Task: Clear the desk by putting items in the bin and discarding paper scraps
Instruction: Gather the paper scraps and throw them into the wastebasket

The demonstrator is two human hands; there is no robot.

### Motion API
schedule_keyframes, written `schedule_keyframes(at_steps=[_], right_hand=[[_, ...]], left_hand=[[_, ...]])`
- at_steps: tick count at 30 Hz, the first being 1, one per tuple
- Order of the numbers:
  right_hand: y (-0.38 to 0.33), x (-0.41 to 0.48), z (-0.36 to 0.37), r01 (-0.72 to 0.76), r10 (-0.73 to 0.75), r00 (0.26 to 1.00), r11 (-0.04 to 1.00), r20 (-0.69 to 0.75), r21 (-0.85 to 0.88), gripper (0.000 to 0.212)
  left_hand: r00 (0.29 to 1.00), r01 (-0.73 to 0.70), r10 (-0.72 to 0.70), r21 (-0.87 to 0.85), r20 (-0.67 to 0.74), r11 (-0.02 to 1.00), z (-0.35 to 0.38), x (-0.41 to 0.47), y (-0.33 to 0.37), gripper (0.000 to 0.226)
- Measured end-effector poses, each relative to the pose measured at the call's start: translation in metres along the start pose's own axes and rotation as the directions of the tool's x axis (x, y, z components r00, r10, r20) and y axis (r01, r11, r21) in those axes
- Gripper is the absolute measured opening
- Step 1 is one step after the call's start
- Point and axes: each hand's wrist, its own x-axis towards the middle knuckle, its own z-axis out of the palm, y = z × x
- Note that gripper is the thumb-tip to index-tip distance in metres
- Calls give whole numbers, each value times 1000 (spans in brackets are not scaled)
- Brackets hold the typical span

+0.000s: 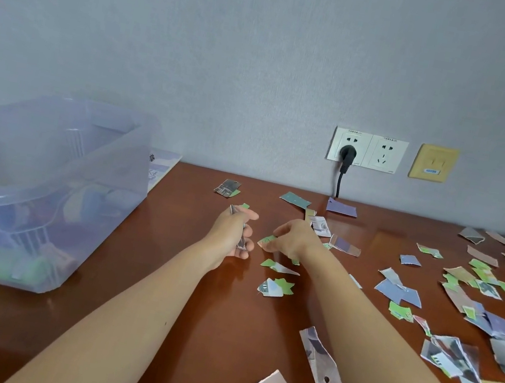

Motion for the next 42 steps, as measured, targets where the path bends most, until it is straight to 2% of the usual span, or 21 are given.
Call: schedule_keyframes(at_steps=[4, 7, 14, 18, 21, 24, 27, 32, 35, 38, 42], right_hand=[[-3, 6, -1, -17, 18, 999, 1000, 41, -25, 54], [-2, 6, -1, -1, 2, 999, 1000, 40, -14, 45], [5, 9, -2, 38, -39, 999, 999, 36, 33, 40], [1, 9, -4, 50, -51, 997, 999, 63, 21, 15], [4, 7, -2, 58, -59, 997, 998, 43, 37, 29], [6, 5, -2, 70, -71, 997, 997, 24, 41, 50], [7, 2, -7, 85, -88, 995, 995, 49, 56, 54], [9, 0, -9, 97, -101, 993, 993, 68, 62, 53], [9, 0, -8, 100, -104, 992, 993, 68, 65, 48], [12, 2, -6, 113, -119, 991, 990, 63, 86, 29], [17, -2, -3, 128, -133, 991, 981, 19, 146, 15]], left_hand=[[1000, 0, 0, 11, -3, 1000, 1, 0, 0, 23], [999, 19, -17, 69, -29, 997, 4, 2, 1, 28], [997, 76, -72, 267, -24, 961, 11, 11, 4, 42], [992, 119, -121, 347, -15, 930, 12, 18, 6, 39], [987, 160, -156, 468, -47, 869, 19, 26, 7, 36], [993, 111, -112, 590, -36, 800, 27, 28, 7, 37], [992, 113, -120, 640, -34, 760, 28, 31, 7, 37], [985, 148, -172, 646, -26, 749, 24, 30, 10, 35], [987, 133, -161, 585, -3, 800, 18, 26, 12, 31], [991, 81, -125, 536, 45, 840, 13, 22, 10, 30], [997, -22, -30, 621, 73, 783, 14, 16, 7, 35]])
